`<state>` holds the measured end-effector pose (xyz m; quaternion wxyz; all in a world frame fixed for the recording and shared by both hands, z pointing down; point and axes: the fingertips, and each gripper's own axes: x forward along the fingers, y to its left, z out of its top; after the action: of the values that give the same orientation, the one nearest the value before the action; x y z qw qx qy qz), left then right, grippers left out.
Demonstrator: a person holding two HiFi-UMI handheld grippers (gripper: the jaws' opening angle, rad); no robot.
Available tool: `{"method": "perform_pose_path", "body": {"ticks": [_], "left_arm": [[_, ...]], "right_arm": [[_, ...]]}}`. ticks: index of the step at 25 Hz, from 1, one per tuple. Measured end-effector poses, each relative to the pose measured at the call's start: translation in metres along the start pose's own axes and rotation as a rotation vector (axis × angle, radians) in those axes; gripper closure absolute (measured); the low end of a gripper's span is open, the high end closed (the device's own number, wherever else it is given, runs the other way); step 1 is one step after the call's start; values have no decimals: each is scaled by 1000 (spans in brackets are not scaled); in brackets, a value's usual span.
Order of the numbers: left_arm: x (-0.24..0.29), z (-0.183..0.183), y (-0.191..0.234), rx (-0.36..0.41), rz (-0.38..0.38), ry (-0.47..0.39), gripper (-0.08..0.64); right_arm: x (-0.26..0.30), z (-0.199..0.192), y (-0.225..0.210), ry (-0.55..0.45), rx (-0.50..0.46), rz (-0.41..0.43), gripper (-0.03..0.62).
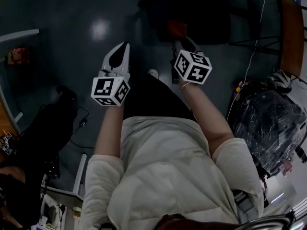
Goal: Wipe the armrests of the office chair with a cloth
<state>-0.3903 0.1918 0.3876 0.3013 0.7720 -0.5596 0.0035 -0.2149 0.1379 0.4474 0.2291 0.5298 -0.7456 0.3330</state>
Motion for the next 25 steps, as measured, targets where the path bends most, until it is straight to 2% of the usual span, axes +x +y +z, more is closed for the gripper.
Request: {"method": "perform_pose_path", "body": {"ticks": [2,6,10,13,16,20,25], "left_arm": [[-5,13,-9,6,0,-15,546],[-12,35,-26,42,1,-8,546],[-7,73,-47,125,-34,-63,546],[1,100,-64,211,-76,-90,546],[-4,111,-88,246,-92,-88,546],[-6,127,-133,318,-112,-116,545],[-9,130,-199,333,-85,-212,545]], "right_arm": [[-16,13,-5,-22,-48,10,548],[-51,41,-18,-78,-207,4,548],[-86,75,-25,-205,-307,-20,548],[-102,99,-29,-295,-288,-56,548],[-126,110,-27,-339,-246,-48,549],[-161,135,-25,-418,-275,18,549],[-198,145,-59,-455,-332,111,548]]}}
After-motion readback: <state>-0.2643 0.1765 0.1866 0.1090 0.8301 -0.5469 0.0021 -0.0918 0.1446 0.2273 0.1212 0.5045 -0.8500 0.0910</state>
